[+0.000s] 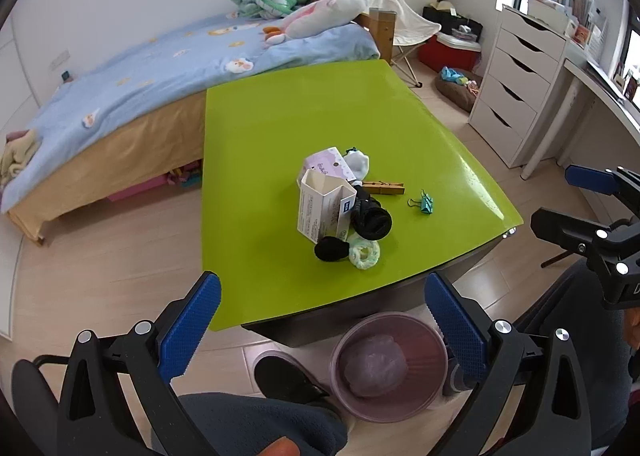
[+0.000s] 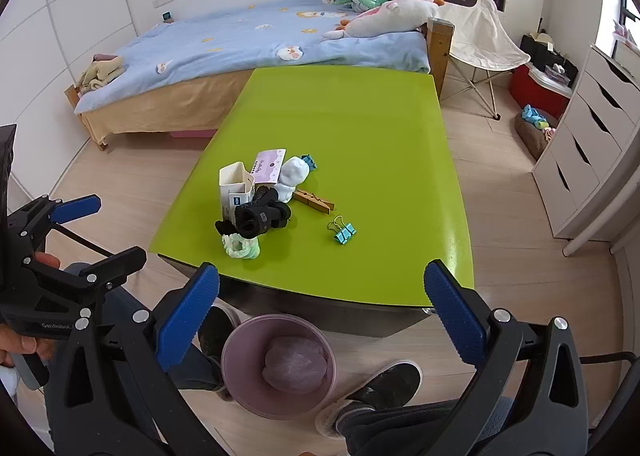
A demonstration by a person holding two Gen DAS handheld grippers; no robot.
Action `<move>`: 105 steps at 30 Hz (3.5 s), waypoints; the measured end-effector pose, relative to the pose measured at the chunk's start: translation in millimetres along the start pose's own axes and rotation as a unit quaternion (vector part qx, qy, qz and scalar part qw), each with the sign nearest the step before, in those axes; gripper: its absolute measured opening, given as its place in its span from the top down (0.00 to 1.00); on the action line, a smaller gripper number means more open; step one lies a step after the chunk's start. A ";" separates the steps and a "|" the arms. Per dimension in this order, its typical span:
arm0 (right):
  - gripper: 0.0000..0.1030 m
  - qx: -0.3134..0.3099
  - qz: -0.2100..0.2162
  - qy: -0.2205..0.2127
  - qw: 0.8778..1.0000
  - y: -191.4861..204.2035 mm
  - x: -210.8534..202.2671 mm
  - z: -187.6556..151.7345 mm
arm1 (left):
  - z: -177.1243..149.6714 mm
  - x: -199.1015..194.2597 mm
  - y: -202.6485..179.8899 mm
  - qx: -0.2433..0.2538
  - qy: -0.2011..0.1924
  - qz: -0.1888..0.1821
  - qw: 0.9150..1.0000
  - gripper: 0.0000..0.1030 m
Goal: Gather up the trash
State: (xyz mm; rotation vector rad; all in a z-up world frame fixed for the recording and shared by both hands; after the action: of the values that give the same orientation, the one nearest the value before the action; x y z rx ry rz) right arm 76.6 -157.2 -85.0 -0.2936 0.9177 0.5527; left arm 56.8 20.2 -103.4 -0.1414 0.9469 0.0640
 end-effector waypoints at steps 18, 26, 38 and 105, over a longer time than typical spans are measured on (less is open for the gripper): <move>0.03 -0.003 0.003 0.001 1.000 2.4 5.6 -2.7 | -2.7 -3.7 -1.8 0.007 -0.016 -0.018 1.000 0.05; 0.03 -0.003 0.002 0.002 1.000 2.1 6.5 -4.9 | 4.0 4.6 -2.1 -0.010 -0.001 -0.019 1.000 0.05; 0.03 -0.005 0.005 0.006 1.000 3.6 9.3 -9.0 | 1.0 6.2 4.3 -0.038 -0.004 -0.035 0.999 0.05; 0.71 -0.184 0.062 0.160 0.968 -16.6 190.5 -7.3 | -4.6 18.2 12.8 -0.027 0.019 -0.031 0.999 0.05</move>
State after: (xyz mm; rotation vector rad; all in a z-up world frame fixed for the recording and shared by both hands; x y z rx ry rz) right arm 173.2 -112.4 -244.0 -0.6781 1.1492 0.8086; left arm 62.2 32.1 -122.0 -0.2230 0.9792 0.0308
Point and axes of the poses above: each gripper's, at about its wrist camera, not at the fingertips, and x roughly the way its jaws point, y to its left, z to its top, the point moved 9 cm from there along x, roughly the way its jaws point, and after that the axes turned 10 degrees about -x, right-handed, at the moved point
